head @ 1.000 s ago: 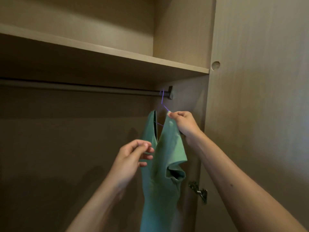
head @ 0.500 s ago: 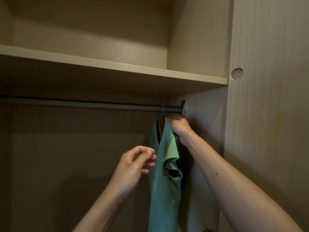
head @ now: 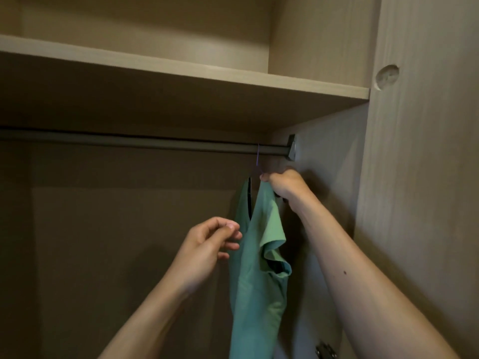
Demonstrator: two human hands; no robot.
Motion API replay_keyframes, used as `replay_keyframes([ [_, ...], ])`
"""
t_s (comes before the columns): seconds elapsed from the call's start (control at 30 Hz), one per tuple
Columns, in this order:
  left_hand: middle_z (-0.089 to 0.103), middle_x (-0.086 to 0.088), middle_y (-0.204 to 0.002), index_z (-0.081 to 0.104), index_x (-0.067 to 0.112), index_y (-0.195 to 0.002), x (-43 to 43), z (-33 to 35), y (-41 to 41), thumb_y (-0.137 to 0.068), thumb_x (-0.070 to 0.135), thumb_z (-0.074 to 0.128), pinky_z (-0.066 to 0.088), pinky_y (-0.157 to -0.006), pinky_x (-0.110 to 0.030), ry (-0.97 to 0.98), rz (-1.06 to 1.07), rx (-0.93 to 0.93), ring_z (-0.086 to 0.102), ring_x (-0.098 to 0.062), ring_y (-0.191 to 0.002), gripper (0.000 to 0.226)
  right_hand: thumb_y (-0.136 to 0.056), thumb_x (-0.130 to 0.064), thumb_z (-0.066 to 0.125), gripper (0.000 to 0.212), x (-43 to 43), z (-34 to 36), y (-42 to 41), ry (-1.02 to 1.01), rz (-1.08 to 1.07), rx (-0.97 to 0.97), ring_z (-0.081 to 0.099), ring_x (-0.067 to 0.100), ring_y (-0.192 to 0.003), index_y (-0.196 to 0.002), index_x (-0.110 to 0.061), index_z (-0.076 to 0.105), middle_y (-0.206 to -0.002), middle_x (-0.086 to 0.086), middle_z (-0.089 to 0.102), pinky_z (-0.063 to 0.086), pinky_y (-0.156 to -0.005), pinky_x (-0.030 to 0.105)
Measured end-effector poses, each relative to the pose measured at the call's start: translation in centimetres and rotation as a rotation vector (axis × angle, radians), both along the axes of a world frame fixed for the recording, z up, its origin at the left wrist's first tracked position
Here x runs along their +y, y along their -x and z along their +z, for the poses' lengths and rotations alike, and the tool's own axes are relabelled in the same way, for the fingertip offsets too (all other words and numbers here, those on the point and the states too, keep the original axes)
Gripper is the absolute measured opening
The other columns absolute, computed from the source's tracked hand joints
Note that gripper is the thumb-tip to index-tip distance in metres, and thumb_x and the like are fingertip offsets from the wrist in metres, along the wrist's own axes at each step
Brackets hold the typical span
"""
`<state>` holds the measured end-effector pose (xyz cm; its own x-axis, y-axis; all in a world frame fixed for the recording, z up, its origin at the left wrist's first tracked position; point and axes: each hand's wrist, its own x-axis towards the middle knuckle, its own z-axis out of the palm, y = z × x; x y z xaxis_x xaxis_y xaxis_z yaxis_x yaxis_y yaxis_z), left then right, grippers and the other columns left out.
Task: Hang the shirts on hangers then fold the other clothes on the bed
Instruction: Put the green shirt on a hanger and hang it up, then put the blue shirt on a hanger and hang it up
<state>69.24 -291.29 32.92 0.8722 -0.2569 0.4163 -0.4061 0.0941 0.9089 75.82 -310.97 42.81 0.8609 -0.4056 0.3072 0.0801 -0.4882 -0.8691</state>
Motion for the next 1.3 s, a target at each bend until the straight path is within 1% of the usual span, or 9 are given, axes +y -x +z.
replay_keyframes([
  [0.2, 0.072, -0.002, -0.088, 0.068, 0.014, -0.094, 0.7, -0.4, 0.4, -0.1, 0.019, 0.056, 0.046, -0.073, -0.029, -0.006, 0.033, -0.013, 0.066, -0.021, -0.087, 0.014, -0.089, -0.061, 0.061, 0.048, 1.1, -0.7, 2.2, 0.374, -0.231, -0.072, 0.058, 0.035, -0.12, -0.121, -0.025, 0.063, -0.128, 0.008, 0.064, 0.046, -0.095, 0.04],
  [0.3, 0.073, 0.002, -0.086, 0.068, 0.017, -0.093, 2.0, -1.0, 1.0, -0.083, 0.037, 0.06, 0.047, -0.074, -0.029, 0.005, 0.074, -0.039, 0.068, -0.016, -0.084, 0.024, -0.091, -0.057, 0.06, 0.036, 3.0, -1.6, 4.4, 0.415, -0.251, -0.233, 0.061, 0.035, -0.114, -0.11, -0.027, 0.063, -0.117, 0.005, 0.067, 0.043, -0.086, 0.039],
  [0.4, 0.074, 0.001, -0.088, 0.068, 0.016, -0.095, 4.2, -1.9, 2.2, -0.08, 0.038, 0.057, 0.048, -0.075, -0.03, 0.015, 0.142, -0.057, 0.069, -0.014, -0.084, 0.029, -0.09, -0.056, 0.06, 0.032, 5.8, -3.2, 5.7, 0.43, -0.167, -0.347, 0.062, 0.028, -0.099, -0.106, -0.028, 0.061, -0.098, -0.004, 0.068, 0.043, -0.08, 0.038],
  [0.5, 0.074, -0.002, -0.091, 0.069, 0.011, -0.1, 7.0, -3.0, 3.7, -0.093, 0.027, 0.063, 0.049, -0.079, -0.034, 0.046, 0.241, -0.052, 0.069, -0.017, -0.086, 0.018, -0.088, -0.054, 0.064, 0.027, 9.3, -5.7, 5.8, 0.389, 0.011, -0.383, 0.058, 0.018, -0.083, -0.099, -0.029, 0.062, -0.077, -0.013, 0.061, 0.046, -0.077, 0.034],
  [0.6, 0.075, -0.003, -0.093, 0.069, 0.013, -0.098, 10.0, -4.3, 5.8, -0.085, 0.033, 0.06, 0.049, -0.078, -0.033, 0.077, 0.344, -0.042, 0.07, -0.017, -0.087, 0.026, -0.083, -0.048, 0.07, 0.024, 12.9, -8.8, 5.1, 0.245, 0.247, -0.386, 0.062, 0.016, -0.074, -0.087, -0.025, 0.062, -0.068, -0.01, 0.061, 0.052, -0.074, 0.035],
  [0.7, 0.075, -0.005, -0.094, 0.069, 0.012, -0.099, 13.3, -6.2, 9.1, -0.082, 0.035, 0.056, 0.049, -0.078, -0.033, 0.117, 0.476, -0.025, 0.07, -0.016, -0.086, 0.032, -0.081, -0.037, 0.074, 0.02, 17.4, -12.1, 5.4, 0.114, 0.502, -0.361, 0.066, 0.018, -0.068, -0.085, -0.02, 0.064, -0.07, -0.004, 0.065, 0.056, -0.07, 0.035],
  [0.87, 0.074, -0.012, -0.098, 0.068, 0.006, -0.103, 18.7, -9.9, 16.7, -0.083, 0.032, 0.055, 0.05, -0.081, -0.037, 0.165, 0.719, 0.041, 0.069, -0.021, -0.089, 0.036, -0.073, -0.042, 0.07, 0.021, 25.3, -17.3, 8.3, -0.051, 0.831, -0.318, 0.071, 0.027, -0.076, -0.085, -0.026, 0.065, -0.08, -0.002, 0.07, 0.06, -0.074, 0.047],
  [1.13, 0.073, -0.012, -0.097, 0.07, 0.007, -0.102, 28.4, -14.9, 33.0, -0.083, 0.032, 0.057, 0.05, -0.079, -0.037, 0.245, 1.152, 0.09, 0.068, -0.022, -0.088, 0.034, -0.082, -0.023, 0.075, 0.014, 41.1, -22.8, 20.7, -0.192, 1.275, -0.184, 0.066, 0.008, -0.076, -0.092, -0.02, 0.066, -0.083, -0.009, 0.069, 0.053, -0.071, 0.025],
  [1.3, 0.073, -0.012, -0.095, 0.068, 0.005, -0.101, 33.9, -16.5, 43.6, -0.083, 0.032, 0.057, 0.051, -0.072, -0.026, 0.285, 1.338, 0.075, 0.066, -0.018, -0.084, 0.034, -0.083, -0.017, 0.074, 0.012, 51.3, -25.2, 31.5, -0.249, 1.479, -0.079, 0.068, 0.026, -0.081, -0.09, -0.021, 0.065, -0.081, -0.01, 0.067, 0.053, -0.07, 0.026],
])
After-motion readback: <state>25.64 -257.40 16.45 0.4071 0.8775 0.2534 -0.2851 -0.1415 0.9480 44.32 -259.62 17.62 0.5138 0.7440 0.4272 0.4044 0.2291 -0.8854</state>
